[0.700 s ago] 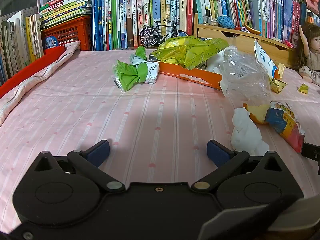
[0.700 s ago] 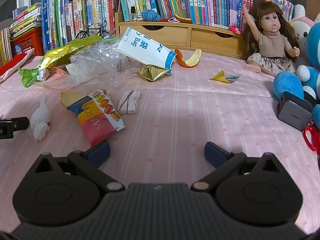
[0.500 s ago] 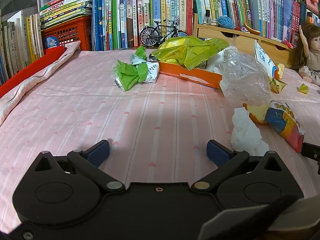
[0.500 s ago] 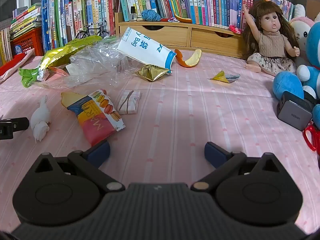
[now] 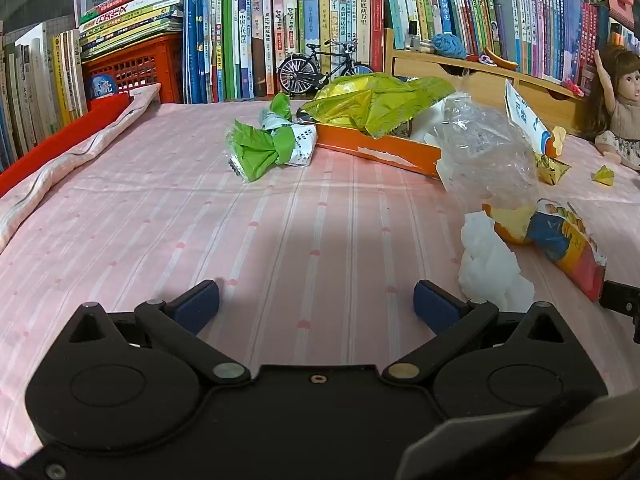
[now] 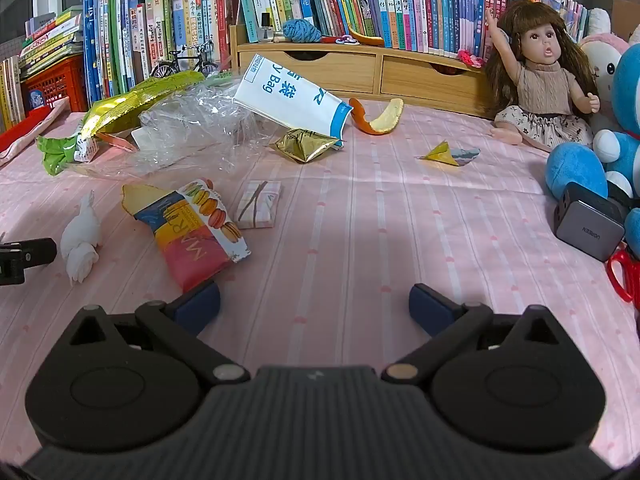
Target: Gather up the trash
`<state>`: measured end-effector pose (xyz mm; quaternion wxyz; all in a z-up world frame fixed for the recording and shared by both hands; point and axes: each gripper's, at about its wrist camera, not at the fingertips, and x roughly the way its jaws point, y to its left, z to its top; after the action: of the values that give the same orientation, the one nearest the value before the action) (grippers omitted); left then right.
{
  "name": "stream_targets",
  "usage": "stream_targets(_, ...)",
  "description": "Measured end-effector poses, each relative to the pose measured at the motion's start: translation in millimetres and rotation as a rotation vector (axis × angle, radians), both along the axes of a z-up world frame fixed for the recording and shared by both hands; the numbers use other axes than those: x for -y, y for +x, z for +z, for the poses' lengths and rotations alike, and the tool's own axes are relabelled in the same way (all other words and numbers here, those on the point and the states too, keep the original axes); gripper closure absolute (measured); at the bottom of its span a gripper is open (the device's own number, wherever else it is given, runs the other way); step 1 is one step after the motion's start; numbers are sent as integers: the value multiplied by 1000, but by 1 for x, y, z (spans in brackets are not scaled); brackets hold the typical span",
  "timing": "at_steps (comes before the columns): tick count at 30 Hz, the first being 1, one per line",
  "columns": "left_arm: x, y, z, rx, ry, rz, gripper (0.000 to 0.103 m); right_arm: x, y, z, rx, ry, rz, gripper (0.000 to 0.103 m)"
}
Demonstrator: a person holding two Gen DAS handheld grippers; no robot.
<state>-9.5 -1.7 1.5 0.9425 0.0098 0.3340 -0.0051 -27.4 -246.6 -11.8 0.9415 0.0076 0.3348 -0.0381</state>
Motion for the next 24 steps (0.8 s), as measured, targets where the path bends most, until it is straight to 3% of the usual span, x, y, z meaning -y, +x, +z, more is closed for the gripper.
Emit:
stream_targets(9, 11, 34, 1, -38, 16, -53, 0, 0, 0, 0, 0, 0, 0, 0)
stream_targets(24, 14, 38, -1, -19, 10, -65, 0, 0, 0, 0, 0, 0, 0, 0)
